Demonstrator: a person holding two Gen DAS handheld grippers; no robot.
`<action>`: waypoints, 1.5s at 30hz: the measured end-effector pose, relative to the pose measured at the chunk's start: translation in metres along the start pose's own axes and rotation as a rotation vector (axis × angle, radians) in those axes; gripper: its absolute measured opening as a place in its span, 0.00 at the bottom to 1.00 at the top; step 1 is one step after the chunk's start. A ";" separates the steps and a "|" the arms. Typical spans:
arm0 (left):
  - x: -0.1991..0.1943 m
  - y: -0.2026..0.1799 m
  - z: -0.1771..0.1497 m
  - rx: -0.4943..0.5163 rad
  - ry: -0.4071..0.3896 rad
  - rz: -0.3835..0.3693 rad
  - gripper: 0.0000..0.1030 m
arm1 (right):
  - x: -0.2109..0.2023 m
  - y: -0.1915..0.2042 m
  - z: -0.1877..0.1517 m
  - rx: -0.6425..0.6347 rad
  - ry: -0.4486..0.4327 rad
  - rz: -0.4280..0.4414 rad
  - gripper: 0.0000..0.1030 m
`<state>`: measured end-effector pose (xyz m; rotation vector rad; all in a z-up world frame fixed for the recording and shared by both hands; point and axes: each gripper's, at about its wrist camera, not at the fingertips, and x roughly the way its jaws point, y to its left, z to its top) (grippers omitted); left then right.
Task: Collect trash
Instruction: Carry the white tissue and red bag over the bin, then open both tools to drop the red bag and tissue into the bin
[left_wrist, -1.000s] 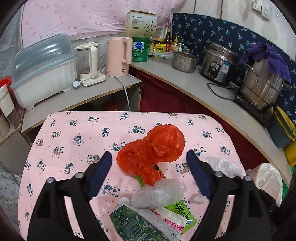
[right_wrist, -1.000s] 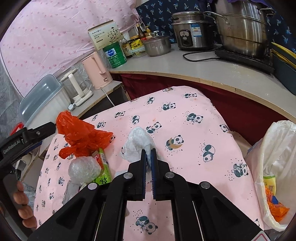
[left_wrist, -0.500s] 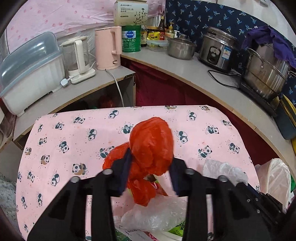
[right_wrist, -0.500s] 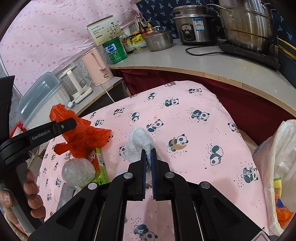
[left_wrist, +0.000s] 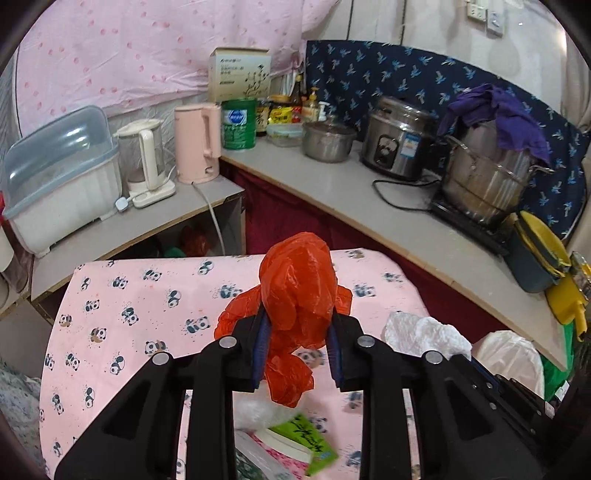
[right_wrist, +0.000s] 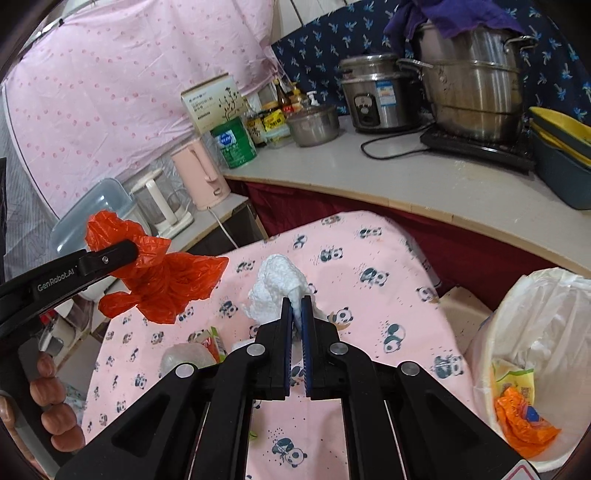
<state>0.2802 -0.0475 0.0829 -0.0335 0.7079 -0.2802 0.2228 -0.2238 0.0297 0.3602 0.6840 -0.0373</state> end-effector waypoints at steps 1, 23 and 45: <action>-0.005 -0.006 0.000 0.003 -0.005 -0.008 0.25 | -0.006 -0.002 0.002 0.002 -0.009 -0.001 0.05; -0.046 -0.205 -0.049 0.178 0.035 -0.235 0.25 | -0.147 -0.142 0.001 0.155 -0.177 -0.139 0.05; 0.024 -0.318 -0.119 0.277 0.247 -0.337 0.28 | -0.164 -0.277 -0.046 0.336 -0.153 -0.260 0.05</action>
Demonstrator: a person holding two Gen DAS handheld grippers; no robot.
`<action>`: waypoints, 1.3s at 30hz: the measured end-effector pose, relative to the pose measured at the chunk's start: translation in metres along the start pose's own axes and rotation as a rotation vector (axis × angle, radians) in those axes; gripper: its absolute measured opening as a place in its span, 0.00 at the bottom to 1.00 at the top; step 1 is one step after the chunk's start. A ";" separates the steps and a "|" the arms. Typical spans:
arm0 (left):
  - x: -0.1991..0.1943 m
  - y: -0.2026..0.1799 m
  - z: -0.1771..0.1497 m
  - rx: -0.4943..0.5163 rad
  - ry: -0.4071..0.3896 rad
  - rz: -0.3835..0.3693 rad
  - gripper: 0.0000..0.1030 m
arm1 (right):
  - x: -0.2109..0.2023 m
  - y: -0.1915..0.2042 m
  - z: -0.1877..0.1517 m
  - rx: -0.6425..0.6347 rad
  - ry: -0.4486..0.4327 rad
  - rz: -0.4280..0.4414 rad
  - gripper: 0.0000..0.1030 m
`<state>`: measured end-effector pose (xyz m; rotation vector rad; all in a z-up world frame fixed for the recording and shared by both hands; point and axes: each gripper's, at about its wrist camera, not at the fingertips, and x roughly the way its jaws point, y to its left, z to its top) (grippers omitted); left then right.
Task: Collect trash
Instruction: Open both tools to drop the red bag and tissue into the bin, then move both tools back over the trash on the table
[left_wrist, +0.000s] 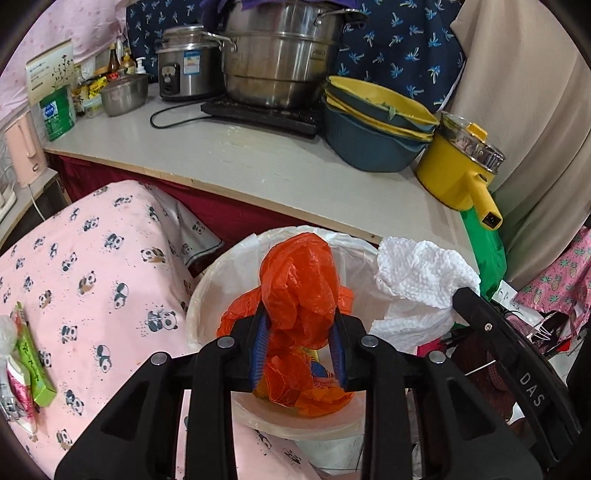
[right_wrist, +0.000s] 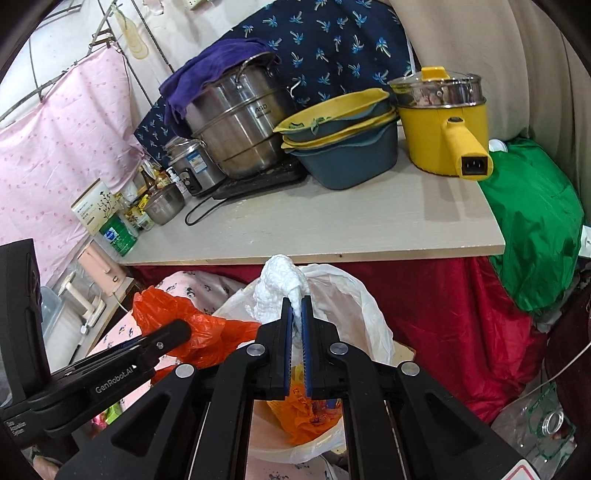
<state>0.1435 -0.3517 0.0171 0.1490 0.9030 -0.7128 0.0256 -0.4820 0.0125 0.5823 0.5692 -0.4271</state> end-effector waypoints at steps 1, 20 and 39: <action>0.004 0.001 0.000 -0.002 0.007 -0.001 0.29 | 0.003 -0.001 -0.001 -0.001 0.005 0.000 0.05; -0.005 0.043 0.004 -0.082 -0.058 0.078 0.64 | 0.022 0.030 -0.001 -0.048 0.008 0.030 0.20; -0.062 0.090 -0.009 -0.131 -0.142 0.147 0.64 | 0.001 0.099 -0.013 -0.144 -0.006 0.082 0.31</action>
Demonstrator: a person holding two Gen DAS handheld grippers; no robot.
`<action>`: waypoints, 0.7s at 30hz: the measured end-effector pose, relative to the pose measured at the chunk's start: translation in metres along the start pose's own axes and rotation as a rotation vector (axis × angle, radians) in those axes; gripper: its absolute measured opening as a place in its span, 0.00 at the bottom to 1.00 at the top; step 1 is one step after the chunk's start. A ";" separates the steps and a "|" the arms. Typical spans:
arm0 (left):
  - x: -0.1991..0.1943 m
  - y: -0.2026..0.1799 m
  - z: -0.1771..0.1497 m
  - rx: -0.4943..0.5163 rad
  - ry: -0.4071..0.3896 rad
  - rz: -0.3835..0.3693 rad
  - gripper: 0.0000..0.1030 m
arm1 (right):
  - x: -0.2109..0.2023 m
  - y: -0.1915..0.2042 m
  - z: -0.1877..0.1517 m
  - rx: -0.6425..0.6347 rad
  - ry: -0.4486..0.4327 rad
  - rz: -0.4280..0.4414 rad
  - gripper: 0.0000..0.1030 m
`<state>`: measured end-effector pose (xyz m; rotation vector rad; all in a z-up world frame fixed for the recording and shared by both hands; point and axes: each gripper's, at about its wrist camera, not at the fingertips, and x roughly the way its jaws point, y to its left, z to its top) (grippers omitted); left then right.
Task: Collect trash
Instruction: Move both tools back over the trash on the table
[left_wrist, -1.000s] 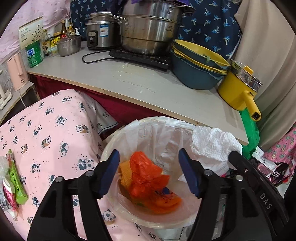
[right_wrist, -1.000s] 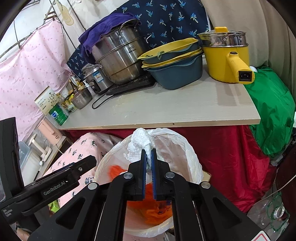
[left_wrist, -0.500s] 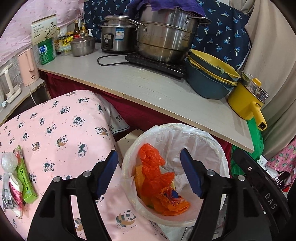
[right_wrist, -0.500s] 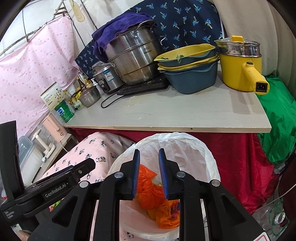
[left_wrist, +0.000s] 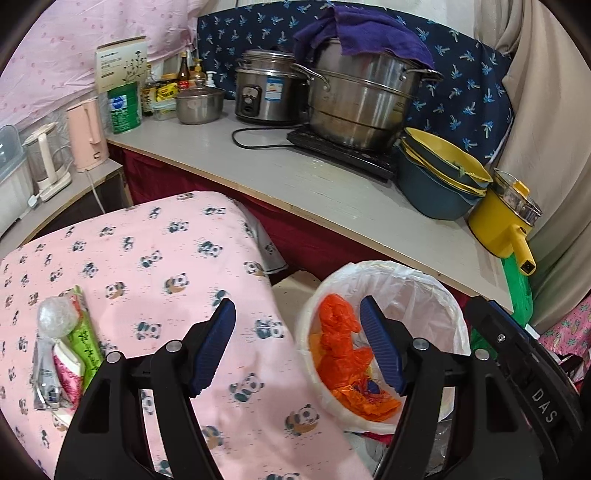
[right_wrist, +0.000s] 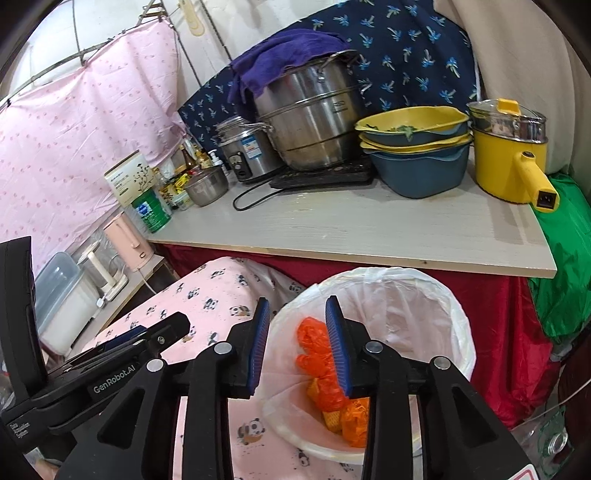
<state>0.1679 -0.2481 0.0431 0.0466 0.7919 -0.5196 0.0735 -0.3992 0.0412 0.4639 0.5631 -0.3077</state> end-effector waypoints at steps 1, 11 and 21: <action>-0.002 0.005 0.000 -0.003 -0.004 0.005 0.64 | -0.001 0.006 -0.001 -0.010 0.000 0.005 0.32; -0.028 0.062 -0.010 -0.052 -0.024 0.110 0.64 | 0.001 0.063 -0.017 -0.080 0.028 0.059 0.33; -0.046 0.144 -0.040 -0.129 0.017 0.289 0.71 | 0.016 0.123 -0.055 -0.158 0.114 0.119 0.34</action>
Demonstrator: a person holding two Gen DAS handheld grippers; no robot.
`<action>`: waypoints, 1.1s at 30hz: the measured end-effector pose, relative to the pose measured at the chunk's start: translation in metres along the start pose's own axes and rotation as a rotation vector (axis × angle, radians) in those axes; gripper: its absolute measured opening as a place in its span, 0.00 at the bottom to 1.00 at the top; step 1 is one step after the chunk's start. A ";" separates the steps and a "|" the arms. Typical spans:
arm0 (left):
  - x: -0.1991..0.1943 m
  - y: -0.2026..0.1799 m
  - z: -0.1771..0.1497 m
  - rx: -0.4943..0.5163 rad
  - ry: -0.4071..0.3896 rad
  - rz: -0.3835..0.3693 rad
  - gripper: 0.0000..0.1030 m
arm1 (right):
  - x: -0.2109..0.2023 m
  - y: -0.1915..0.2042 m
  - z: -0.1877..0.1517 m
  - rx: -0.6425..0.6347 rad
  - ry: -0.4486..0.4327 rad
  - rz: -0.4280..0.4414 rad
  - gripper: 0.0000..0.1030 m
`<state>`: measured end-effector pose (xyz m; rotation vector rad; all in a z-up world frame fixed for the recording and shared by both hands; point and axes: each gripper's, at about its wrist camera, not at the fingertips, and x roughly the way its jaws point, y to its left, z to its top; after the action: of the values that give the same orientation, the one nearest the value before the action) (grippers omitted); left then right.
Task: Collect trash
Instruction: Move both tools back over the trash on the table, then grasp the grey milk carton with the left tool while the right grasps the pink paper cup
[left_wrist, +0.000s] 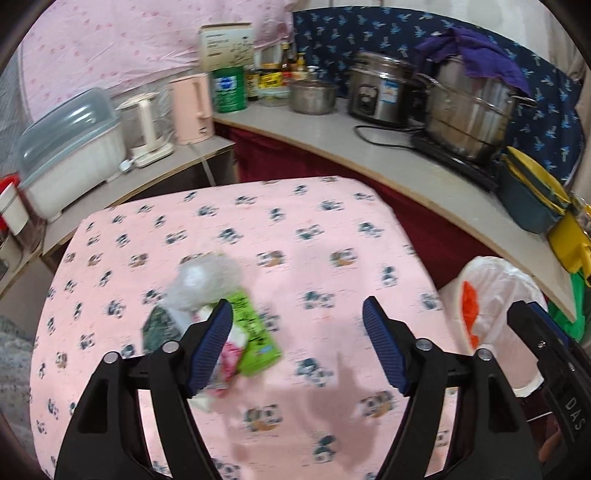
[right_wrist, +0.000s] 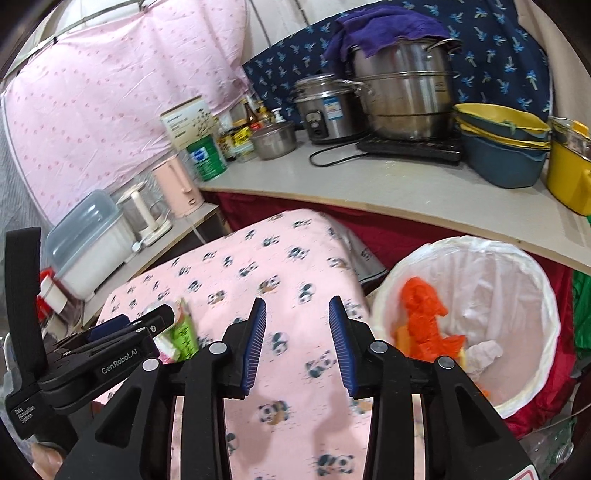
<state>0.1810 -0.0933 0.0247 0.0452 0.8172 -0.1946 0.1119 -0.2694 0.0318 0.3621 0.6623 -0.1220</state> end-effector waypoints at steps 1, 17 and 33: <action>0.001 0.009 -0.002 -0.010 0.002 0.018 0.71 | 0.003 0.008 -0.003 -0.008 0.010 0.010 0.34; 0.013 0.094 -0.042 -0.121 0.080 0.066 0.87 | 0.051 0.087 -0.045 -0.072 0.132 0.090 0.34; 0.059 0.101 -0.038 -0.224 0.178 0.030 0.87 | 0.072 0.088 -0.049 -0.073 0.164 0.082 0.34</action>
<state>0.2122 0.0012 -0.0481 -0.1376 1.0113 -0.0708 0.1592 -0.1695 -0.0233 0.3302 0.8110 0.0105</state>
